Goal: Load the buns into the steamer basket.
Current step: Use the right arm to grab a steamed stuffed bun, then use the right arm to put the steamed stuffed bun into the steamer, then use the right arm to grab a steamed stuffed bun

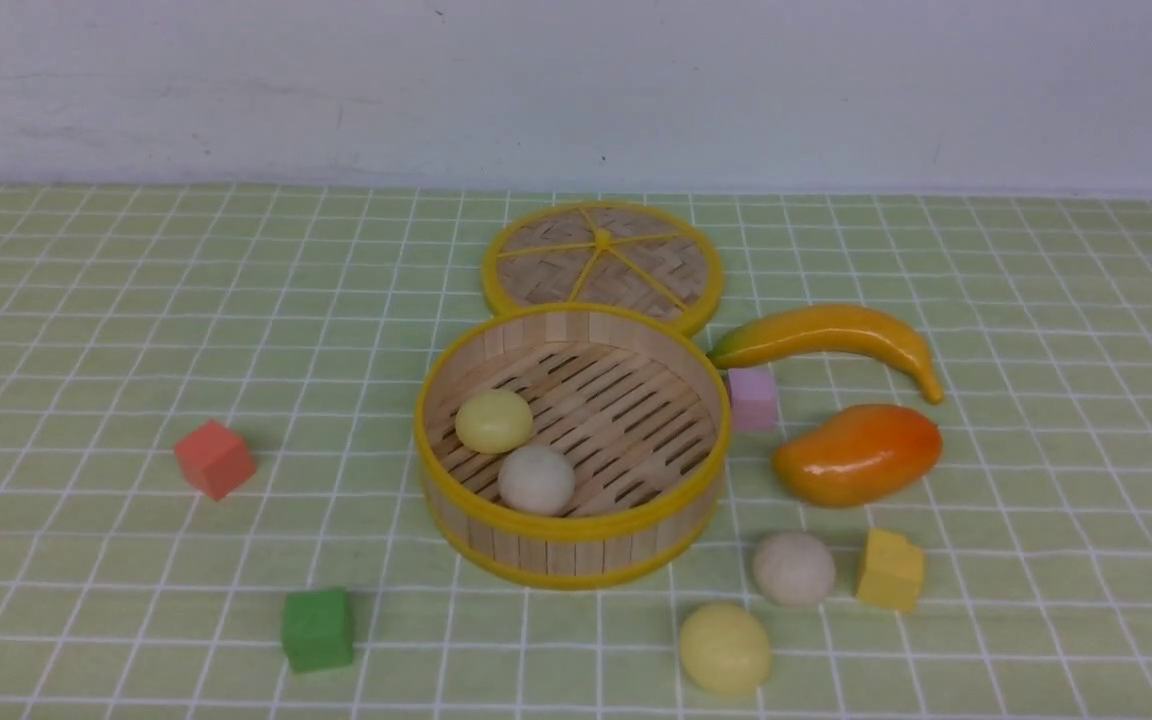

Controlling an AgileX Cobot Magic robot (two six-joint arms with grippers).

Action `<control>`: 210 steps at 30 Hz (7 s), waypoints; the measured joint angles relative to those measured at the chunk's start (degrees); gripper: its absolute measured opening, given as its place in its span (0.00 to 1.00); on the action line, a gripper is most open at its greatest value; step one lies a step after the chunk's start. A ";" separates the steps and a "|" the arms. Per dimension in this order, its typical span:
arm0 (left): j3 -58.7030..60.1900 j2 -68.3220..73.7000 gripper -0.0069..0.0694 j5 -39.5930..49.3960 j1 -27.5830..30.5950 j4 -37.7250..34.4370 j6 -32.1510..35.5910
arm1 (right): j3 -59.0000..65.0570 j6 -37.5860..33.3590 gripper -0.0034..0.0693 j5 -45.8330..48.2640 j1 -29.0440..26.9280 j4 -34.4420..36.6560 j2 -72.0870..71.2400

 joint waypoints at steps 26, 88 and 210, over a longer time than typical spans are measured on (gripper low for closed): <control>0.00 0.00 0.10 -0.06 0.00 0.00 0.00 | 0.00 0.00 0.38 0.00 0.00 -2.81 0.00; 0.00 0.00 0.16 -0.06 0.00 0.00 0.00 | -45.63 27.37 0.38 -11.42 1.79 -14.91 58.66; 0.00 0.00 0.30 -0.06 0.00 0.00 0.00 | -101.27 -9.42 0.64 25.27 27.39 7.17 111.80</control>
